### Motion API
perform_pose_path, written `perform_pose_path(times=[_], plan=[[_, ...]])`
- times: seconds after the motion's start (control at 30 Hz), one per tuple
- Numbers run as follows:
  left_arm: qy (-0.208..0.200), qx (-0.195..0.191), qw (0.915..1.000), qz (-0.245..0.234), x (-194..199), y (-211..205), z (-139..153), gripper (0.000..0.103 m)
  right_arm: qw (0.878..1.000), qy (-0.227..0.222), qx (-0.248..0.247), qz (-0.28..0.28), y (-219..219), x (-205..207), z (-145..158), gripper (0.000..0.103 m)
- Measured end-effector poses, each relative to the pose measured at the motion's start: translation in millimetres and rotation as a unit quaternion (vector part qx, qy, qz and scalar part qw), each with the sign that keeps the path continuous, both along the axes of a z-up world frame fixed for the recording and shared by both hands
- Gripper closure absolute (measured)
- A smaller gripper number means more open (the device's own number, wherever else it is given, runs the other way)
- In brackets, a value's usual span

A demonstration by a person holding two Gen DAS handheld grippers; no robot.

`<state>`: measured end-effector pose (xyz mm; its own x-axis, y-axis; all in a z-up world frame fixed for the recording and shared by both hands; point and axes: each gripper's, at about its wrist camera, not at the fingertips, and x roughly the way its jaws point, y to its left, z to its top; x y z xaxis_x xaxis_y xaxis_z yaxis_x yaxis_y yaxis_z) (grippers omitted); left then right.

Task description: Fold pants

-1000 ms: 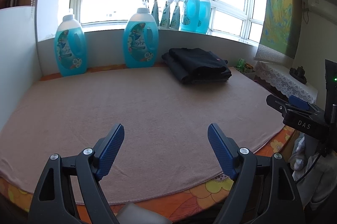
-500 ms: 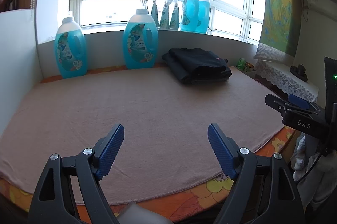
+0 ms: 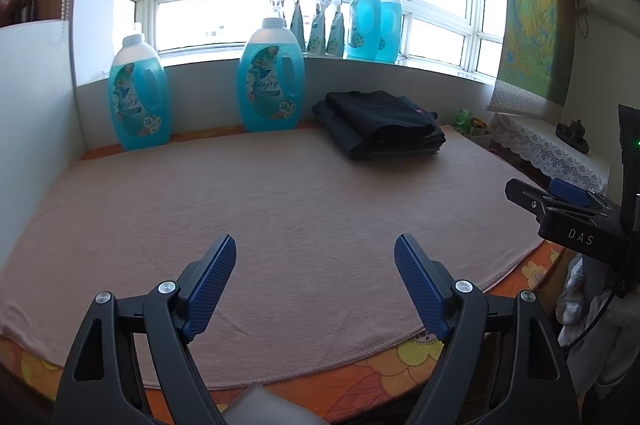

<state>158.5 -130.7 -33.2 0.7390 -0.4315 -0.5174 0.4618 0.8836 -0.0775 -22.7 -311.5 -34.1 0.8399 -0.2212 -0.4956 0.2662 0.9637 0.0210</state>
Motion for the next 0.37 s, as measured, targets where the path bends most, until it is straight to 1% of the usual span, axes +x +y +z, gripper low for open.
perform_pose_path(times=[0.23, 0.37], plan=[[-0.007, -0.002, 1.0000, -0.002, 0.3, 1.2, -2.7, 0.021, 1.000, 0.004, 0.002, 0.004, 1.6, 1.4, -4.8, 0.000], [-0.013, 0.002, 0.9999, 0.005, 0.7, 2.5, -3.6, 0.021, 1.000, 0.007, 0.004, 0.006, 1.6, 2.0, -7.1, 0.000]])
